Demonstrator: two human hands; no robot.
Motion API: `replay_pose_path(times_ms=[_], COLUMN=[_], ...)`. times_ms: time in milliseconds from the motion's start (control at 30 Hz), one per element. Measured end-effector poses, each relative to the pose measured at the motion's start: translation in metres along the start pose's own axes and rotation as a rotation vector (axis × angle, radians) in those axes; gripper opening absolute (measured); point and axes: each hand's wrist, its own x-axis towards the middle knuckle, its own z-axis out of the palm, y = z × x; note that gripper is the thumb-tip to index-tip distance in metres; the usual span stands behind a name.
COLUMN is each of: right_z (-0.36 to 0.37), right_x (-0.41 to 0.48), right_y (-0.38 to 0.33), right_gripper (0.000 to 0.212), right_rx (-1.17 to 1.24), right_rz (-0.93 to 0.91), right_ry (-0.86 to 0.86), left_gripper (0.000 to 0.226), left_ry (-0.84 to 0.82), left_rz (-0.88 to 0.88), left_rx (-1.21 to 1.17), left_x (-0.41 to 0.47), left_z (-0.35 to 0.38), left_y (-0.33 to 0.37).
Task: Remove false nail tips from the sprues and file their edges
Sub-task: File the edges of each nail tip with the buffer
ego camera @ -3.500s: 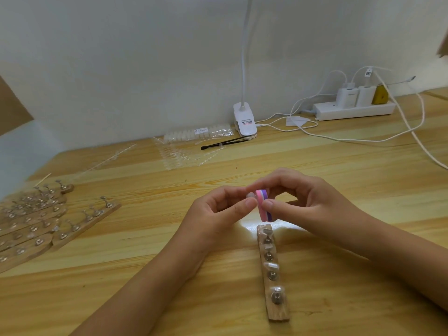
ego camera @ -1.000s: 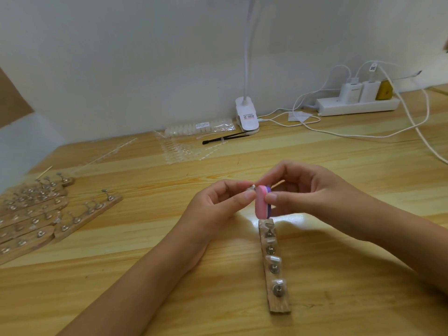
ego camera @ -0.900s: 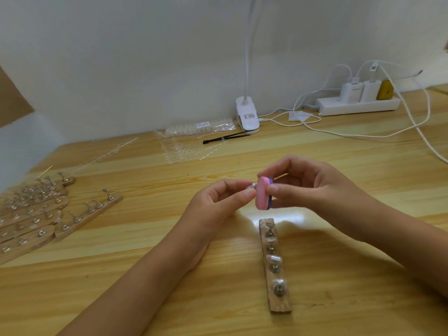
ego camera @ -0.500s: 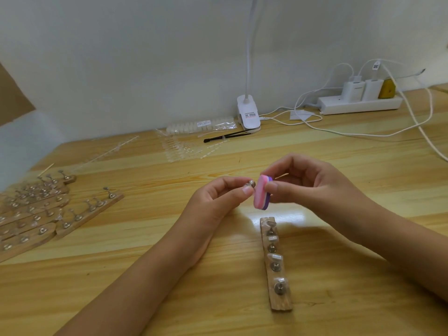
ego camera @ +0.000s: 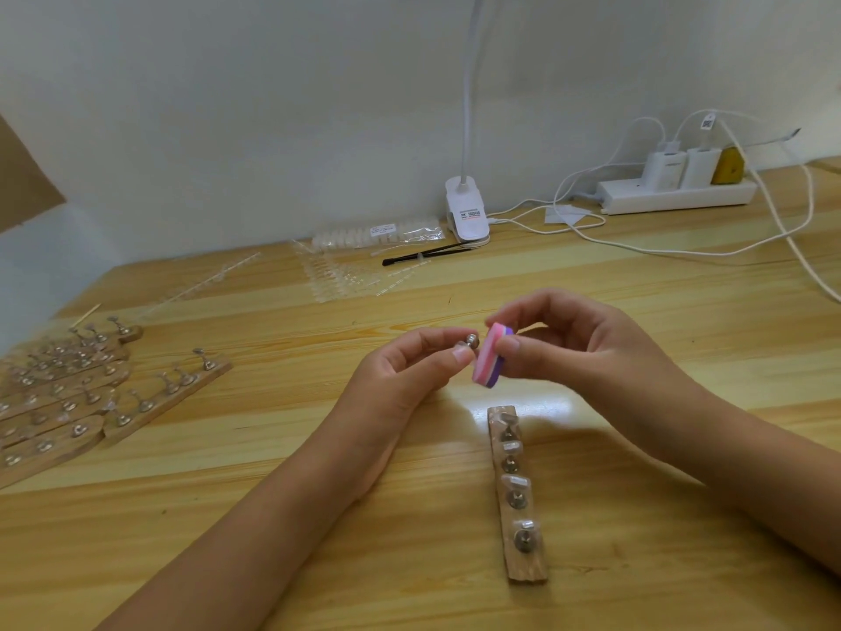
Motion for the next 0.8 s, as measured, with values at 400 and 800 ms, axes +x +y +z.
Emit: replay_pose_path(times_ms=[400,800], right_z=[-0.0019,0.0002], right_x=[0.0000,0.0000], right_y=[0.0002,0.0012], right_gripper=[0.030,0.033], right_rx=[0.005,-0.018], right_rz=[-0.025,0.023], right_ry=[0.025,-0.038], left_gripper=[0.039,0.040], left_ry=[0.036,0.036], left_rz=[-0.014,-0.020], left_rx=[0.000,0.001], left_x=[0.0013,0.0006], left_z=[0.0013,0.0012], left_y=[-0.0010,-0.0013])
